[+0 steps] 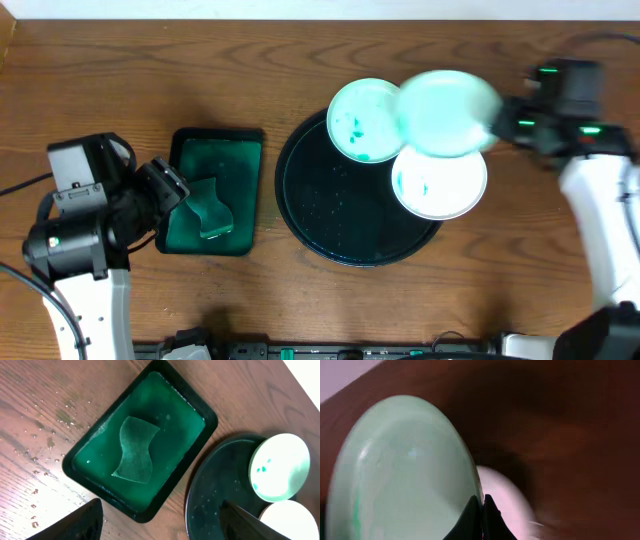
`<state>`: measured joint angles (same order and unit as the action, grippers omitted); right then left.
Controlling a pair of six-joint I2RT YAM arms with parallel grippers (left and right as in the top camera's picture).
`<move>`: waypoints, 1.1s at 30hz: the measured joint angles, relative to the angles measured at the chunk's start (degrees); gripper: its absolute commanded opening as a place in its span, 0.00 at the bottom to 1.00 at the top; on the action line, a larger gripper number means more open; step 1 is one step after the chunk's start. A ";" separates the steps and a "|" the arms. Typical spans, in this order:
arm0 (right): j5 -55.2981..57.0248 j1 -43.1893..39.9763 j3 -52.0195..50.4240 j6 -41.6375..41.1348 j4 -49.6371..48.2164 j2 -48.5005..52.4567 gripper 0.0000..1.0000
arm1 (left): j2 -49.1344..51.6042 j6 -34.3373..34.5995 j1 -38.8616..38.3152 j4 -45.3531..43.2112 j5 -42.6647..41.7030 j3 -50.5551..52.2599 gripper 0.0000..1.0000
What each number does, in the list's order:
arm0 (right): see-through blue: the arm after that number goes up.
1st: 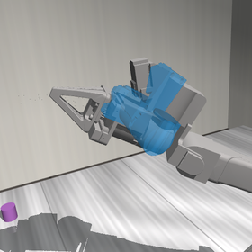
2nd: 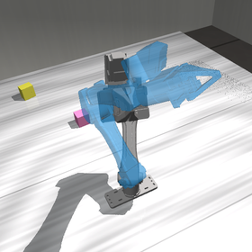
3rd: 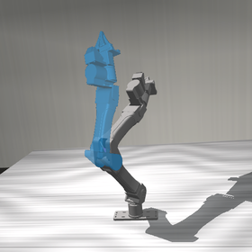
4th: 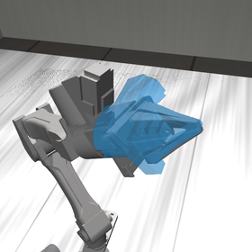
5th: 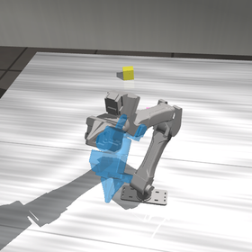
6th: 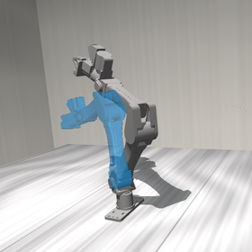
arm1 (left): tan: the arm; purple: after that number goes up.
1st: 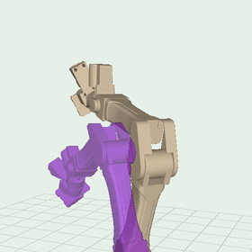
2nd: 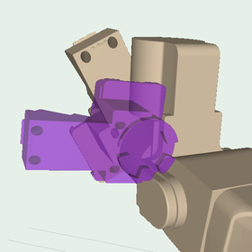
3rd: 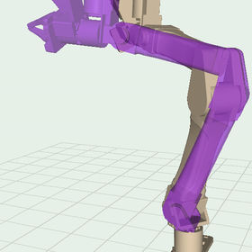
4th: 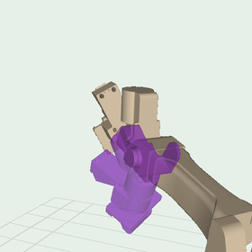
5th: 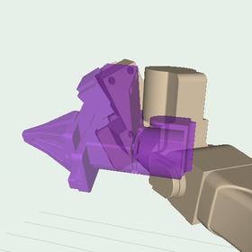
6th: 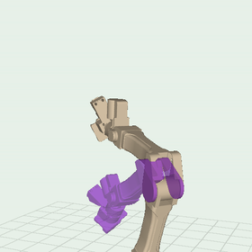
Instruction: Clean dirty plates on tray and stack at the side
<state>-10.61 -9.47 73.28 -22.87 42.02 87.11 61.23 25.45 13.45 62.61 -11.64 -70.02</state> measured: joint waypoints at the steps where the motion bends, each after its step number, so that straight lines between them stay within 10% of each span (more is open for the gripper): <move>1: -0.48 -3.67 0.00 -0.20 0.79 0.68 0.01 | 0.37 0.00 0.00 -0.02 0.00 0.00 0.74; 14: 0.44 -24.02 -1.11 -0.57 5.29 18.29 0.08 | 1.79 0.00 0.00 -0.59 0.00 0.00 0.74; 17: 0.92 -23.69 -1.33 0.55 5.01 20.15 0.31 | 1.79 0.00 0.00 -0.74 -0.02 0.00 0.74; 33: -2.38 -2.84 -1.46 15.17 2.75 9.40 0.60 | 1.79 -1.99 0.00 -0.90 -2.21 0.00 0.74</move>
<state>-12.99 -12.32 71.81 -7.70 44.77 96.51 63.02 23.46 13.45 61.71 -13.85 -70.02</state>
